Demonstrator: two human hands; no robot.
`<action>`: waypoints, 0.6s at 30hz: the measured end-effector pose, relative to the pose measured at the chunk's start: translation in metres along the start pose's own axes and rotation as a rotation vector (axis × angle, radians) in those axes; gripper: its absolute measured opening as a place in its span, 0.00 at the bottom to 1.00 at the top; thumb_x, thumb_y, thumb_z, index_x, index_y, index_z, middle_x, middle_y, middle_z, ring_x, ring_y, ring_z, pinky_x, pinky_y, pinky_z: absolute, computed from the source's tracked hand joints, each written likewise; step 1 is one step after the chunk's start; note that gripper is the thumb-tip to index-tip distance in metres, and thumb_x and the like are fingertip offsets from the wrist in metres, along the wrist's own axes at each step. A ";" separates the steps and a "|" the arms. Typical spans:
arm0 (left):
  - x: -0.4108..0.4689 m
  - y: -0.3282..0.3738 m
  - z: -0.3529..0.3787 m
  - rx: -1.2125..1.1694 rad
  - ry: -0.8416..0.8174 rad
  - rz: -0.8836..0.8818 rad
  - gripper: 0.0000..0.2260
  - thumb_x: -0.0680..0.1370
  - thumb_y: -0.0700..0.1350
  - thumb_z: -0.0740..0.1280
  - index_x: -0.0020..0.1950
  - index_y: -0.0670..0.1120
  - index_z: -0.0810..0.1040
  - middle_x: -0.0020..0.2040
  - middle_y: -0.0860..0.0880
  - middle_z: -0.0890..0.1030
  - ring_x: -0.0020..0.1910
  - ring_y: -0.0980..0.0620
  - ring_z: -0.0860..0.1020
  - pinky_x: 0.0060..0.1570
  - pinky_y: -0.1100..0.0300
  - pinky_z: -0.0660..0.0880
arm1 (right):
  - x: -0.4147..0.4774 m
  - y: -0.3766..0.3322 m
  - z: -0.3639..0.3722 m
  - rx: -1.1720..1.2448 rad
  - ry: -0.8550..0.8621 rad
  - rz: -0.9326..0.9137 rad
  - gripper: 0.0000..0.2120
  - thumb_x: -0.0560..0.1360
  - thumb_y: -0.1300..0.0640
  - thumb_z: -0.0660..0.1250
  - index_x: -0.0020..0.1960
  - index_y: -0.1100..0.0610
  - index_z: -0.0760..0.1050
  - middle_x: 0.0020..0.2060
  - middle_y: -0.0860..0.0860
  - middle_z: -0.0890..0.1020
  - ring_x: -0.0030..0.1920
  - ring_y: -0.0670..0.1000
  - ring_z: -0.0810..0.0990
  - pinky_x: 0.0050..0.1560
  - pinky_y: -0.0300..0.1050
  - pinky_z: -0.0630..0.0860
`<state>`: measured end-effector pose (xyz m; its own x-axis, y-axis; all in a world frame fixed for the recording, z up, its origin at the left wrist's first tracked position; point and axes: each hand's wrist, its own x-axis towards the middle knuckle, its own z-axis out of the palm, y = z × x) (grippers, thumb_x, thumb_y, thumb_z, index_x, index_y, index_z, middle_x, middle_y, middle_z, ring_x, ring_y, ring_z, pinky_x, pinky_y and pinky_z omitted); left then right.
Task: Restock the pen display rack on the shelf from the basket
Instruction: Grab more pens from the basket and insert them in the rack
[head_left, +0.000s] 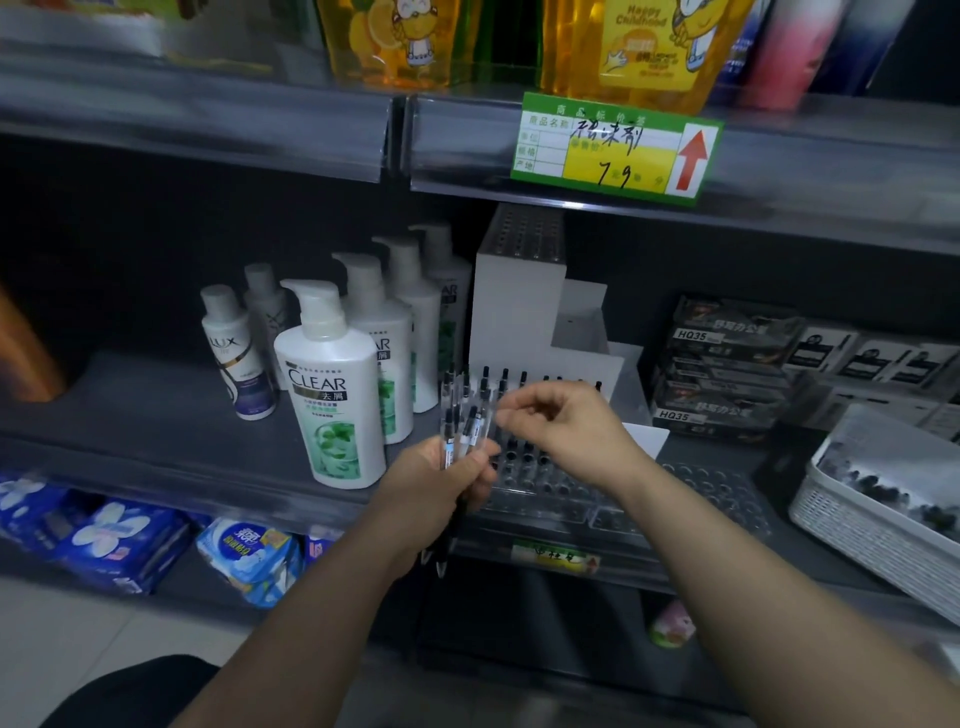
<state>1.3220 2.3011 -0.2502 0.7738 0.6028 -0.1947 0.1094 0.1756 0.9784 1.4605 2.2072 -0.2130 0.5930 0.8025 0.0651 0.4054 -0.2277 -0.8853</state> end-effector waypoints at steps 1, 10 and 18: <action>-0.001 0.000 0.003 0.035 -0.006 0.001 0.08 0.80 0.43 0.66 0.51 0.41 0.82 0.37 0.47 0.81 0.36 0.50 0.76 0.42 0.55 0.75 | -0.002 0.000 -0.001 0.021 -0.038 0.015 0.05 0.72 0.55 0.73 0.47 0.54 0.82 0.42 0.54 0.83 0.39 0.48 0.77 0.42 0.42 0.77; 0.003 -0.004 0.002 0.098 0.063 -0.032 0.09 0.81 0.45 0.62 0.54 0.44 0.80 0.39 0.46 0.82 0.36 0.51 0.76 0.39 0.57 0.73 | -0.006 0.005 -0.022 0.137 0.065 0.067 0.07 0.75 0.60 0.69 0.44 0.65 0.80 0.30 0.56 0.80 0.30 0.51 0.74 0.34 0.47 0.74; 0.004 0.002 0.002 0.063 0.201 -0.023 0.08 0.81 0.45 0.60 0.44 0.44 0.67 0.32 0.48 0.68 0.26 0.53 0.63 0.29 0.60 0.61 | 0.008 0.013 -0.028 -0.192 0.368 -0.105 0.08 0.75 0.58 0.69 0.38 0.59 0.80 0.33 0.56 0.83 0.37 0.56 0.82 0.42 0.52 0.80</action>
<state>1.3263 2.3022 -0.2487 0.6313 0.7435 -0.2205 0.1687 0.1458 0.9748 1.4905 2.1953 -0.2111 0.7365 0.5842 0.3410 0.5781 -0.2818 -0.7657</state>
